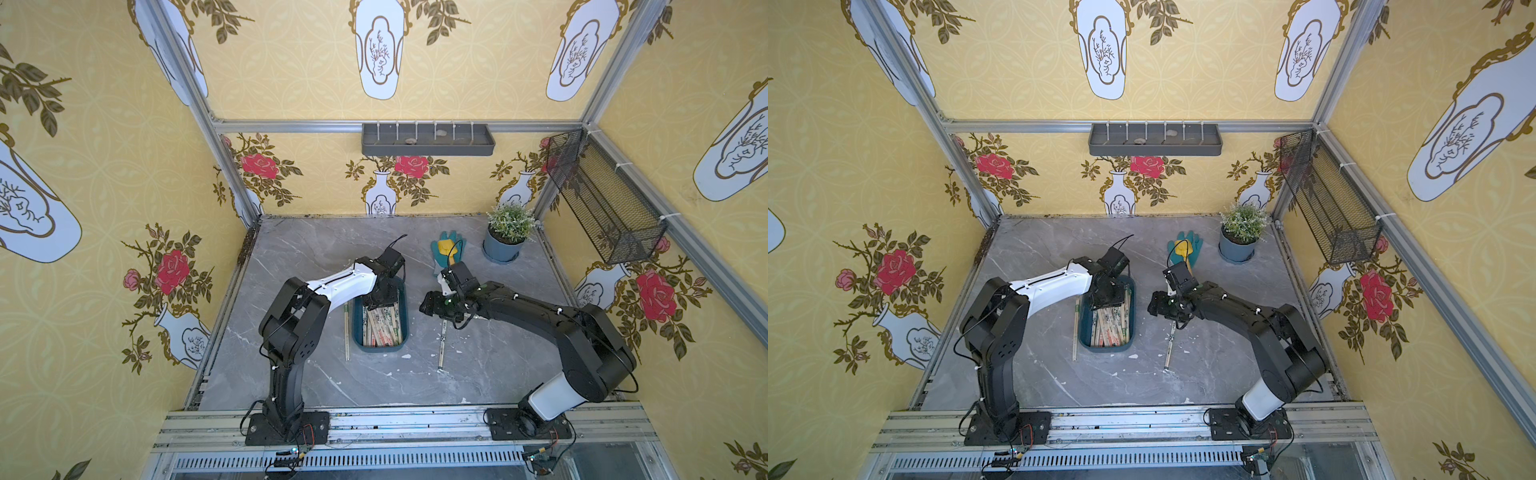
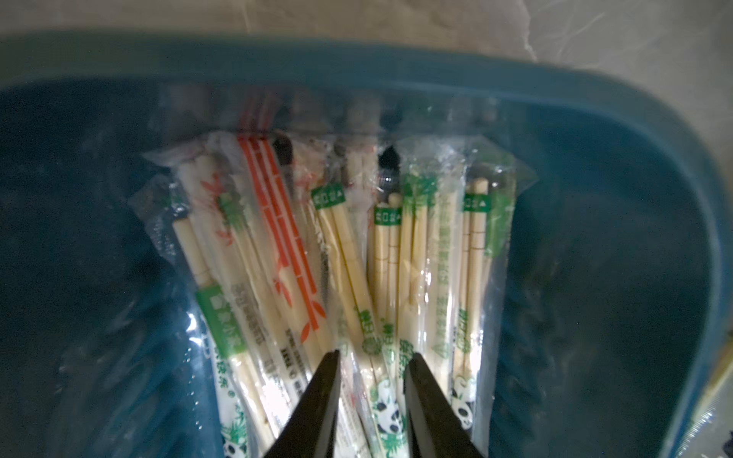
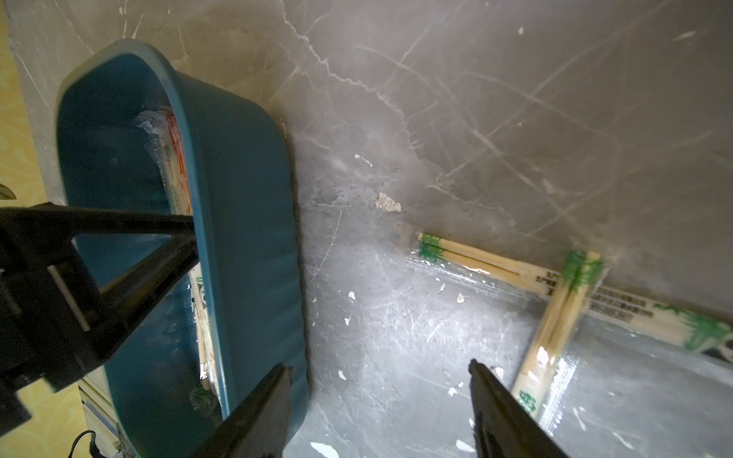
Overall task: Take the paired disposable chopsticks out of the storage box
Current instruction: Pick up the paired disposable chopsticks from the storage box.
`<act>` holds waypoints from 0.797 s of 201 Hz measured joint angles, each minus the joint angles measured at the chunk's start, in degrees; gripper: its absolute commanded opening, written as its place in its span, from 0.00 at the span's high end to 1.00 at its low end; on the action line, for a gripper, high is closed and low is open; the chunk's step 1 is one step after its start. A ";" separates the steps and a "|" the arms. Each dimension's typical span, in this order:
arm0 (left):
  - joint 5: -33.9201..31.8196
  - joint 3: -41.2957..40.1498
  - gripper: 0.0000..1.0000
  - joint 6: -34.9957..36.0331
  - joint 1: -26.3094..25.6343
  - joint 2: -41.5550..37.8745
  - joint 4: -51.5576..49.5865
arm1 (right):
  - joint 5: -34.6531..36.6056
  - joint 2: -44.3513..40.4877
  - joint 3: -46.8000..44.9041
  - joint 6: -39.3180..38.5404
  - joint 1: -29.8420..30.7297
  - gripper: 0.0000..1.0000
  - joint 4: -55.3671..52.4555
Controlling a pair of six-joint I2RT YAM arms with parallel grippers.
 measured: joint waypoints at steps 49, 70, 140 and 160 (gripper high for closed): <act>-0.15 -0.02 0.77 0.00 -0.04 0.76 0.02 | 0.00 0.00 0.00 0.00 -0.09 0.28 0.00; -0.17 -0.17 0.84 0.02 -0.09 0.74 0.17 | 0.00 0.00 -0.02 0.00 -0.09 0.28 -0.02; 0.50 -0.72 0.95 -0.39 -0.13 -0.98 0.52 | 0.00 0.00 -0.02 0.00 -0.13 0.28 -0.02; 0.50 -0.48 0.96 -0.35 -0.13 -2.58 0.22 | 0.00 0.00 -0.02 0.00 -0.13 0.28 -0.04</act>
